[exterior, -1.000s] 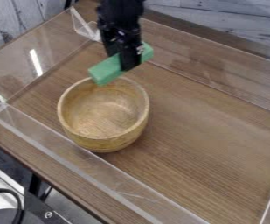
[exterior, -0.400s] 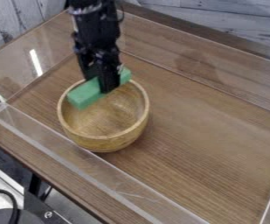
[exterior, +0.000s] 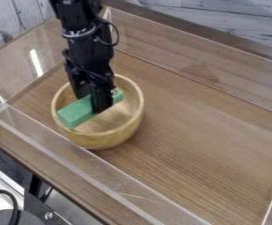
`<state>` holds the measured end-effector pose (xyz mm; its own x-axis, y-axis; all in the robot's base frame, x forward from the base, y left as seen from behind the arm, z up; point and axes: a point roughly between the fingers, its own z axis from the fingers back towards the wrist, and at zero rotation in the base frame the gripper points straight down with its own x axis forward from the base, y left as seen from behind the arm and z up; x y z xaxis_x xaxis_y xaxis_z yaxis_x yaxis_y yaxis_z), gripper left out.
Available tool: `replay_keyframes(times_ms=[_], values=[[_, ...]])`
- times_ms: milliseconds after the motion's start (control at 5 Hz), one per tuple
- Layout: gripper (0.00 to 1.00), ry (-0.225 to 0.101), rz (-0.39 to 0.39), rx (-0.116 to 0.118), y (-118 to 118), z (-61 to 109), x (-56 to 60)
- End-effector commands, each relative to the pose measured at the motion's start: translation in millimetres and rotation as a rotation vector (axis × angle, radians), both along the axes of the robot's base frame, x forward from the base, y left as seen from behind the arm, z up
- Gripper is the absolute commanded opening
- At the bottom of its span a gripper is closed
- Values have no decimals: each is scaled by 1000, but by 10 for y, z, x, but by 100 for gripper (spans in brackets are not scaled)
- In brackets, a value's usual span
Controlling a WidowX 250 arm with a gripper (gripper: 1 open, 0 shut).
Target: Put the green block in the brown bowl
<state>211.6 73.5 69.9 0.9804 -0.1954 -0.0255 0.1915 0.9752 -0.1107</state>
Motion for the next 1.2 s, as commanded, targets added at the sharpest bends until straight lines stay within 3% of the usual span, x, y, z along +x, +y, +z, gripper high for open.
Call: replay_keyframes(times_ms=[0, 400, 800, 1000], values=[[0, -66, 2, 42, -44, 95, 44], [0, -67, -8, 52, -35, 144, 109], [0, -85, -41, 46, 66, 67, 201], [0, -79, -26, 58, 69, 63, 215]])
